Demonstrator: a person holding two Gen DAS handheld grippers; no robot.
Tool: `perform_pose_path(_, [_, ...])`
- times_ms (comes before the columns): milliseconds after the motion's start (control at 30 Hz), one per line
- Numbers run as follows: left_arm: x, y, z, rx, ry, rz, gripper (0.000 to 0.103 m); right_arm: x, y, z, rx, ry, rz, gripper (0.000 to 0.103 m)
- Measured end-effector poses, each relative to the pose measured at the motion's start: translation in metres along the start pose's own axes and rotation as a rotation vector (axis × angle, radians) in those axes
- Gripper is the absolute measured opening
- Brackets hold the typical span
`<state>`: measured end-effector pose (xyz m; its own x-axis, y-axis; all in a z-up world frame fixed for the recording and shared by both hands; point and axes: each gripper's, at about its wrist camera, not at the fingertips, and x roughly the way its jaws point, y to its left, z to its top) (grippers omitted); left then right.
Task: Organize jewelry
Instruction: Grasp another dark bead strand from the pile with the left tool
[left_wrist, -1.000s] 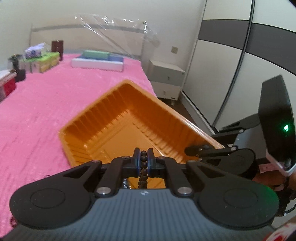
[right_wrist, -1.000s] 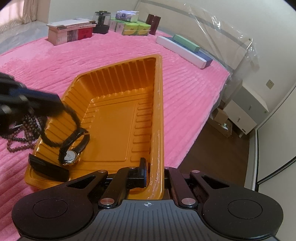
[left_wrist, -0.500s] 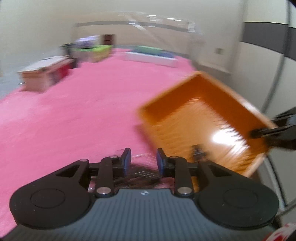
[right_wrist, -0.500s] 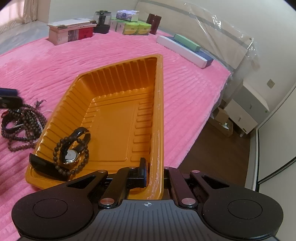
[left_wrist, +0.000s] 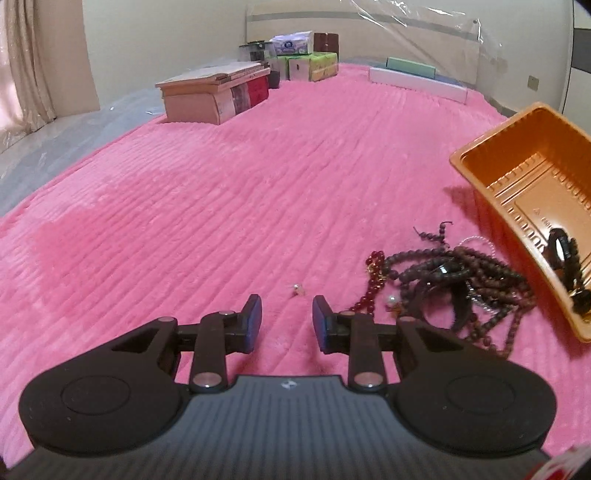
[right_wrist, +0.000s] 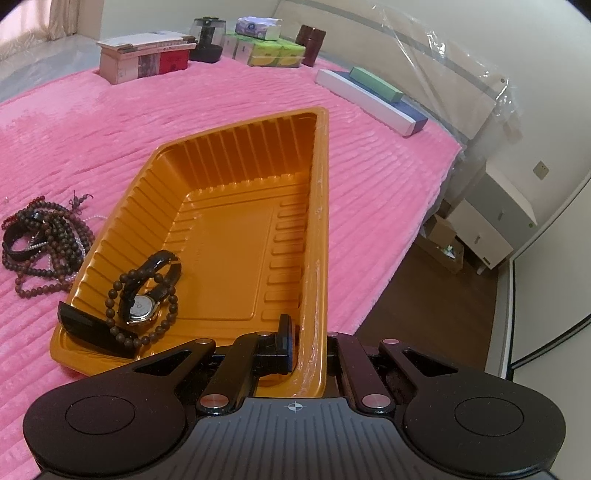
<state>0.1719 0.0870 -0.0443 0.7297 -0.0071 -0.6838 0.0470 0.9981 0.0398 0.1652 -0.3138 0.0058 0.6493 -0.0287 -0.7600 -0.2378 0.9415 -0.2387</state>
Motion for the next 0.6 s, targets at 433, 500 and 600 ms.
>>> perform_pose_path(433, [0.031, -0.012, 0.001, 0.026, -0.003, -0.014, 0.010, 0.002, 0.002, 0.000, -0.002, 0.006, -0.010, 0.005])
perform_pose_path(500, [0.030, -0.012, 0.000, 0.028, -0.003, -0.016, 0.006, 0.002, 0.002, 0.000, -0.001, 0.005, -0.009, 0.005])
perform_pose_path(600, [0.026, -0.014, 0.000, 0.034, -0.004, -0.005, 0.003, 0.002, 0.002, 0.000, 0.000, 0.004, -0.008, 0.005])
